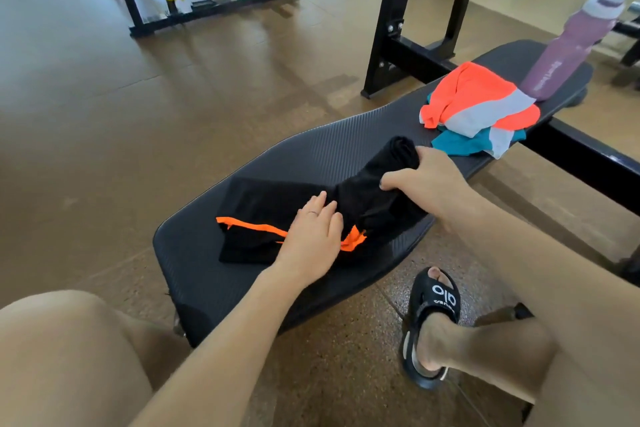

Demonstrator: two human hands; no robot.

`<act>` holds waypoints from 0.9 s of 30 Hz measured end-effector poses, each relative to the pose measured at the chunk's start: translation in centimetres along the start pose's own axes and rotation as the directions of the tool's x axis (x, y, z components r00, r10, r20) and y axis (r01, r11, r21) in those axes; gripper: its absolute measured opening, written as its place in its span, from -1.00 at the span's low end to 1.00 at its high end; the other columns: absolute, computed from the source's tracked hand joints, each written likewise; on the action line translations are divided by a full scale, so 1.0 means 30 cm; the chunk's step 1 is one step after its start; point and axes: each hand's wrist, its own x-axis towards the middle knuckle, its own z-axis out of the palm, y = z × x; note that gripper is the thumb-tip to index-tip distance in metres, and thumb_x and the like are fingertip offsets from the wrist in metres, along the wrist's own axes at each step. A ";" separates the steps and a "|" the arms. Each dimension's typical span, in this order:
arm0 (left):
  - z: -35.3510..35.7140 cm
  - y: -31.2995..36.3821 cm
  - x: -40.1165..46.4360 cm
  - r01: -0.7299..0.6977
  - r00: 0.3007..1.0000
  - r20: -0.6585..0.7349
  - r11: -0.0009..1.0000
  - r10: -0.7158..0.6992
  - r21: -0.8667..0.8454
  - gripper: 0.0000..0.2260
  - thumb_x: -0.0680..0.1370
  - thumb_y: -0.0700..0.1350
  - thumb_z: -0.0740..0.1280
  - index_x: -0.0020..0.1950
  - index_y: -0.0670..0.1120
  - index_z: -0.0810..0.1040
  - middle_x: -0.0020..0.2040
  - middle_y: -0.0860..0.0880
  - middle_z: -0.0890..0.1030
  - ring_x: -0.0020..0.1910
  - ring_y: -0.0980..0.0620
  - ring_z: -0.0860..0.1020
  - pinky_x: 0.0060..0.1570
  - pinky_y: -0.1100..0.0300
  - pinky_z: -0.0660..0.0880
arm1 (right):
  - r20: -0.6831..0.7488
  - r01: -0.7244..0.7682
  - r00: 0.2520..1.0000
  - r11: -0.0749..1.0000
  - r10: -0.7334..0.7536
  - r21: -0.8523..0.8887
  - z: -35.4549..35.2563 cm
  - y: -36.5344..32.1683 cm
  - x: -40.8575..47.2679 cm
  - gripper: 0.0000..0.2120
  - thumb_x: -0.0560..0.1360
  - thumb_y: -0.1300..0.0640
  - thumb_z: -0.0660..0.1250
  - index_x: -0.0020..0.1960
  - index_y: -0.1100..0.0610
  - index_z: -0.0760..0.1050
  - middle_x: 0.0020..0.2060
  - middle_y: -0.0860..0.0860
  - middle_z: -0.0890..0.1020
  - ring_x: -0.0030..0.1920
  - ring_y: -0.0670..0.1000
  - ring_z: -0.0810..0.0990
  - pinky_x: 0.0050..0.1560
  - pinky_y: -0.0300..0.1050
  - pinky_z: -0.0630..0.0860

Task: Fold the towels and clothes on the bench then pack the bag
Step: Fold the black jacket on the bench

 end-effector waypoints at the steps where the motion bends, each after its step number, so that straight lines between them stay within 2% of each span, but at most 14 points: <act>1: -0.062 0.013 0.001 0.081 0.997 0.027 0.963 -0.076 -0.257 -0.58 0.74 -0.03 -0.01 0.54 -0.11 0.39 0.57 -0.04 0.31 0.57 0.02 0.22 0.52 0.18 0.08 | -0.007 0.066 0.998 0.995 -0.066 -0.070 0.029 -0.080 -0.012 -0.73 0.31 0.04 0.48 -0.07 0.13 0.53 -0.14 0.04 0.62 -0.10 0.05 0.59 -0.21 -0.03 0.48; 3: -0.200 0.014 -0.001 0.198 0.975 0.061 0.716 -0.213 -0.669 -0.61 0.74 -0.04 0.02 0.35 -0.16 0.55 0.37 -0.11 0.56 0.35 -0.01 0.50 0.40 0.15 0.33 | 0.064 0.154 0.987 0.970 -0.144 -0.188 0.109 -0.227 -0.031 -0.70 0.30 0.02 0.43 -0.06 0.13 0.46 -0.17 0.01 0.57 -0.12 0.05 0.57 -0.28 -0.09 0.37; 5: -0.335 -0.030 0.001 0.163 0.958 -0.016 0.587 -0.287 -0.793 -0.61 0.74 -0.02 0.01 0.17 -0.17 0.58 0.20 -0.15 0.64 0.20 -0.06 0.58 0.33 0.07 0.43 | 0.134 0.218 0.974 0.926 -0.185 -0.307 0.214 -0.350 -0.043 -0.65 0.36 0.03 0.39 0.06 0.14 0.39 -0.10 0.01 0.55 -0.05 0.10 0.56 -0.17 -0.07 0.38; 7: -0.434 -0.102 0.010 0.174 0.925 -0.141 0.723 -0.353 -0.669 -0.59 0.72 0.07 0.01 0.08 -0.13 0.57 0.13 -0.13 0.62 0.17 -0.08 0.56 0.29 0.03 0.42 | 0.132 0.236 0.971 0.882 -0.199 -0.408 0.339 -0.434 -0.044 -0.58 0.43 0.06 0.36 0.22 0.17 0.35 0.04 0.06 0.56 0.08 0.14 0.56 -0.06 -0.05 0.35; 9: -0.484 -0.192 -0.007 0.280 0.905 -0.215 0.895 -0.367 -0.347 -0.57 0.67 0.13 0.01 0.00 -0.10 0.55 0.10 -0.12 0.57 0.21 -0.16 0.50 0.29 -0.07 0.39 | 0.131 0.217 0.975 0.872 -0.177 -0.439 0.477 -0.472 -0.032 -0.47 0.46 0.06 0.36 0.35 0.23 0.30 0.16 0.08 0.57 0.20 0.14 0.57 -0.02 -0.06 0.31; 10: -0.485 -0.231 -0.017 0.309 0.908 -0.197 0.908 -0.370 -0.283 -0.60 0.68 0.10 0.01 -0.10 -0.07 0.53 0.03 -0.10 0.56 0.18 -0.16 0.49 0.25 -0.06 0.40 | 0.134 0.204 0.978 0.875 -0.161 -0.439 0.543 -0.474 -0.021 -0.41 0.47 0.04 0.37 0.39 0.26 0.27 0.20 0.10 0.57 0.23 0.14 0.56 -0.02 -0.06 0.30; 12: -0.455 -0.292 -0.030 0.321 0.919 -0.104 0.874 -0.381 -0.365 -0.62 0.72 -0.03 0.08 -0.25 0.02 0.49 0.01 -0.16 0.61 0.05 -0.08 0.50 0.17 -0.01 0.45 | 0.136 0.174 0.983 0.884 -0.126 -0.435 0.651 -0.467 0.002 -0.31 0.49 0.00 0.39 0.46 0.31 0.21 0.25 0.13 0.56 0.25 0.15 0.56 -0.01 -0.05 0.28; 14: -0.416 -0.330 -0.022 0.375 0.893 -0.045 0.796 -0.447 -0.475 -0.72 0.70 -0.14 0.14 -0.15 -0.07 0.53 0.14 -0.30 0.61 -0.04 -0.02 0.50 0.21 -0.03 0.51 | 0.116 0.170 0.985 0.867 -0.130 -0.469 0.710 -0.458 0.021 -0.25 0.50 -0.02 0.42 0.48 0.33 0.16 0.26 0.13 0.56 0.26 0.15 0.56 -0.01 -0.05 0.28; 15: -0.406 -0.338 -0.022 0.400 0.872 -0.020 0.737 -0.489 -0.545 -0.77 0.70 -0.11 0.15 -0.02 -0.14 0.56 0.15 -0.28 0.61 -0.06 0.00 0.51 0.22 -0.02 0.53 | 0.107 0.173 0.985 0.859 -0.139 -0.482 0.726 -0.452 0.026 -0.25 0.49 -0.03 0.42 0.47 0.32 0.17 0.25 0.13 0.57 0.25 0.15 0.56 -0.02 -0.05 0.30; 17: -0.398 -0.352 -0.026 0.433 0.841 0.070 0.592 -0.536 -0.680 -0.63 0.70 0.06 0.11 0.18 -0.13 0.60 0.08 -0.13 0.66 0.01 0.00 0.58 0.21 -0.02 0.55 | 0.129 0.198 0.980 0.854 -0.155 -0.481 0.740 -0.433 0.023 -0.32 0.49 -0.04 0.42 0.41 0.29 0.21 0.18 0.13 0.58 0.19 0.18 0.59 -0.08 -0.03 0.36; 19: -0.413 -0.371 -0.037 0.440 0.852 0.152 0.528 -0.501 -0.727 -0.48 0.70 0.19 0.03 0.11 -0.14 0.64 0.05 -0.11 0.70 0.09 -0.02 0.61 0.21 -0.02 0.54 | 0.182 0.229 0.970 0.843 -0.159 -0.486 0.749 -0.401 0.010 -0.43 0.50 -0.01 0.41 0.33 0.24 0.25 0.11 0.12 0.59 0.11 0.19 0.61 -0.16 -0.01 0.40; 21: -0.428 -0.389 -0.040 0.443 0.868 0.189 0.546 -0.459 -0.711 -0.52 0.67 0.21 0.10 0.16 -0.12 0.64 0.08 -0.10 0.70 0.12 -0.02 0.63 0.23 -0.04 0.56 | 0.238 0.276 0.954 0.839 -0.180 -0.468 0.760 -0.375 -0.014 -0.43 0.49 0.04 0.40 0.35 0.21 0.22 0.06 0.11 0.60 0.04 0.16 0.61 -0.19 -0.01 0.45; 24: -0.435 -0.392 -0.024 0.440 0.894 0.213 0.683 -0.394 -0.583 -0.68 0.62 0.11 0.25 0.23 -0.03 0.61 0.09 -0.07 0.71 0.11 -0.04 0.66 0.17 -0.07 0.61 | 0.358 0.344 0.908 0.878 -0.219 -0.334 0.755 -0.345 -0.032 -0.07 0.43 0.10 0.43 0.60 0.15 -0.08 0.04 0.08 0.61 0.00 0.09 0.62 -0.08 0.03 0.61; 27: -0.417 -0.372 0.004 0.423 0.905 0.151 0.803 -0.398 -0.420 -0.67 0.56 0.11 0.35 0.11 -0.14 0.58 -0.04 -0.12 0.71 -0.04 -0.06 0.68 -0.01 0.03 0.66 | 0.501 0.277 0.841 0.958 -0.203 -0.076 0.675 -0.304 -0.032 0.14 0.38 0.16 0.51 0.63 0.03 -0.26 0.10 0.03 0.59 0.06 0.02 0.60 0.08 -0.05 0.57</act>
